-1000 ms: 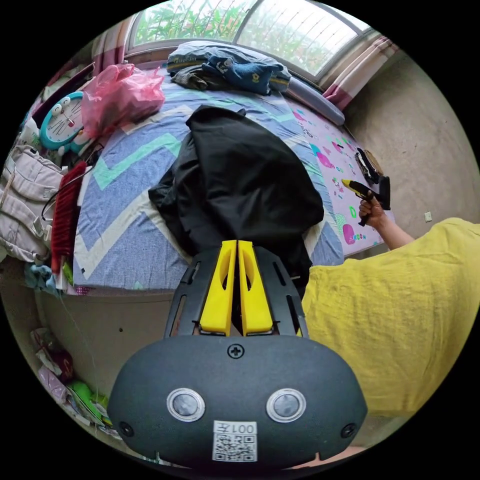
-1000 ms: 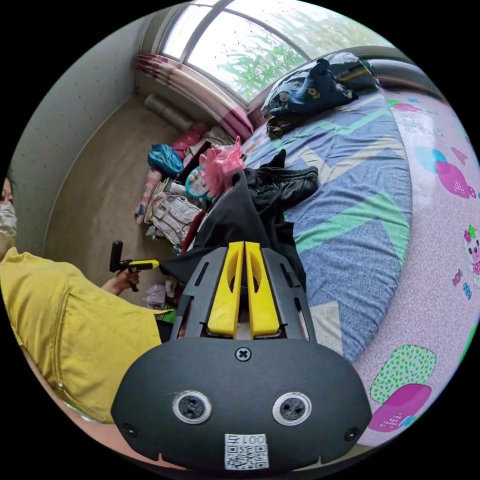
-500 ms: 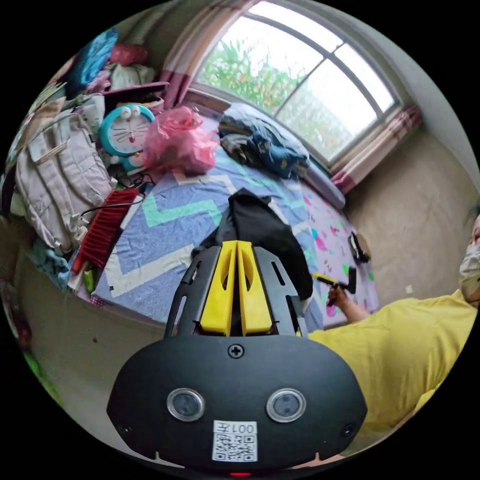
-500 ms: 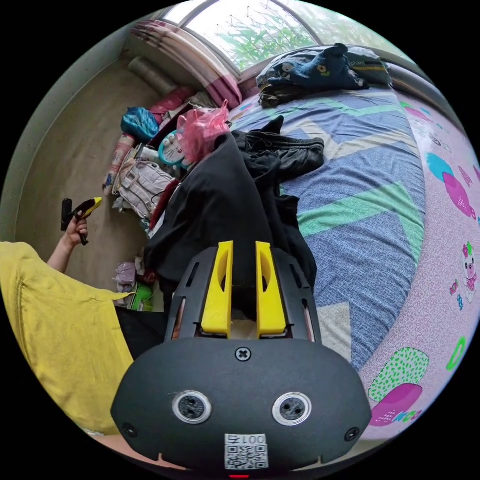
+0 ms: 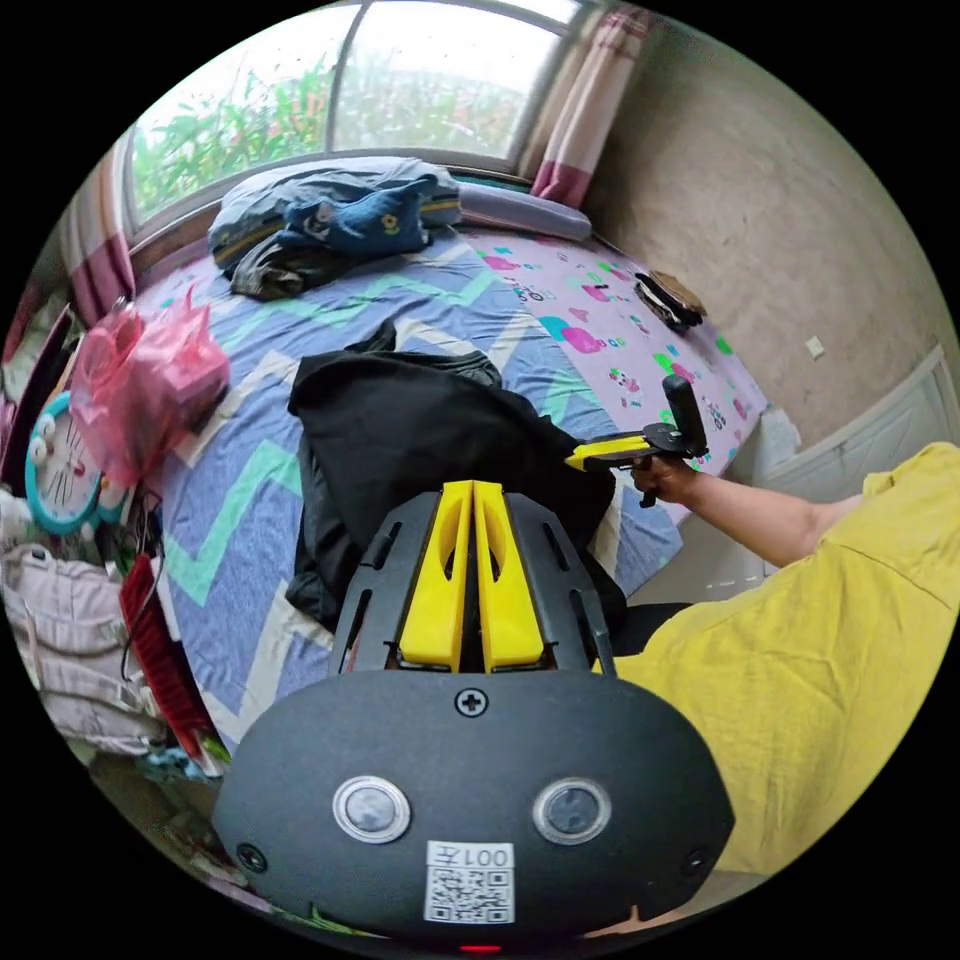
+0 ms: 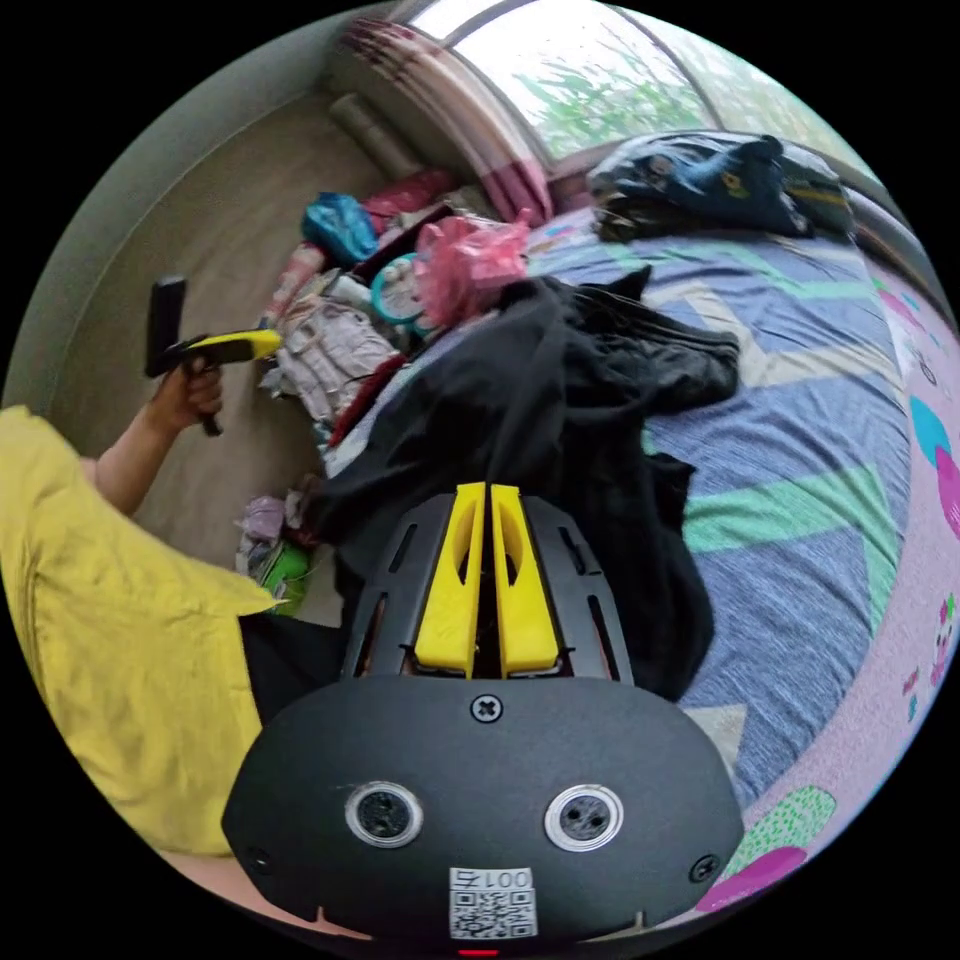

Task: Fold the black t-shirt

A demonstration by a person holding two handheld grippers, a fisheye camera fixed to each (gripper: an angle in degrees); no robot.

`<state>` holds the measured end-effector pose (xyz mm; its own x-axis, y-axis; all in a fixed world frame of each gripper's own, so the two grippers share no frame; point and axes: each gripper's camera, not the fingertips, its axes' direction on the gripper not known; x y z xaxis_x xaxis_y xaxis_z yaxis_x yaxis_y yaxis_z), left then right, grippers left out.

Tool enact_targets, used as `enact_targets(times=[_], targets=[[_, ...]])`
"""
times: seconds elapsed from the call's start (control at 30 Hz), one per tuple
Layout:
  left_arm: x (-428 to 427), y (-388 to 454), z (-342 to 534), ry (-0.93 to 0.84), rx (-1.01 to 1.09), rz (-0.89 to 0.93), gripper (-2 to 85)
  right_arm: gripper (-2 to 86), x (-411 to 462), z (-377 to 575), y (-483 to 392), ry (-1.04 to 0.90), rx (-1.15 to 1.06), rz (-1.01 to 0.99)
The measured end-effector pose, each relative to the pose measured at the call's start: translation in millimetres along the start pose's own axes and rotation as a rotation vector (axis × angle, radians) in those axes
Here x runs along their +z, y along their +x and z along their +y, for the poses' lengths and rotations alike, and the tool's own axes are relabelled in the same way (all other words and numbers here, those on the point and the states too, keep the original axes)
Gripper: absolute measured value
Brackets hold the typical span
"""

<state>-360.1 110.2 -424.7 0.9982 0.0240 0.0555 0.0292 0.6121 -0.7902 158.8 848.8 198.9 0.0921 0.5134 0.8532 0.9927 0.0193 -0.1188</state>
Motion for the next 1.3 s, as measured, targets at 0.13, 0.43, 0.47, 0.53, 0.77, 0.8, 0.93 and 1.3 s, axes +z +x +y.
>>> enact_targets(times=[0.13,0.43,0.47,0.53,0.77,0.8,0.93,1.3], targets=[[12.9,32.5,-27.4,-0.018,0.098,0.007,-1.5,0.6,6.3,10.6,-31.0,-0.007,-0.070,-0.125],[59.1,83.7,-70.3,-0.098,0.184,0.017,-1.6,0.4,-3.1,25.3,-52.9,-0.041,-0.155,-0.359],[64.7,90.0,-75.0,-0.104,0.194,0.024,-1.6,0.4,0.0,26.5,-61.9,-0.077,-0.193,-0.414],[74.6,98.1,-80.2,-0.120,0.205,0.022,-1.6,0.4,6.1,29.1,-70.4,-0.120,-0.221,-0.479],[111.1,109.8,-79.9,-0.241,0.162,-0.001,-1.6,0.9,-1.5,29.4,-49.9,-0.055,-0.100,-0.383],[112.4,111.7,-78.9,-0.246,0.163,0.000,-1.6,1.2,-9.7,28.0,-40.2,-0.025,-0.065,-0.338],[122.6,131.4,-76.5,-0.246,0.211,0.023,-1.5,2.0,-37.5,21.4,-9.8,0.073,0.029,-0.183],[164.0,174.4,-145.8,-0.255,0.336,-0.041,5.5,7.5,-33.6,-47.6,39.1,0.043,0.152,0.127]])
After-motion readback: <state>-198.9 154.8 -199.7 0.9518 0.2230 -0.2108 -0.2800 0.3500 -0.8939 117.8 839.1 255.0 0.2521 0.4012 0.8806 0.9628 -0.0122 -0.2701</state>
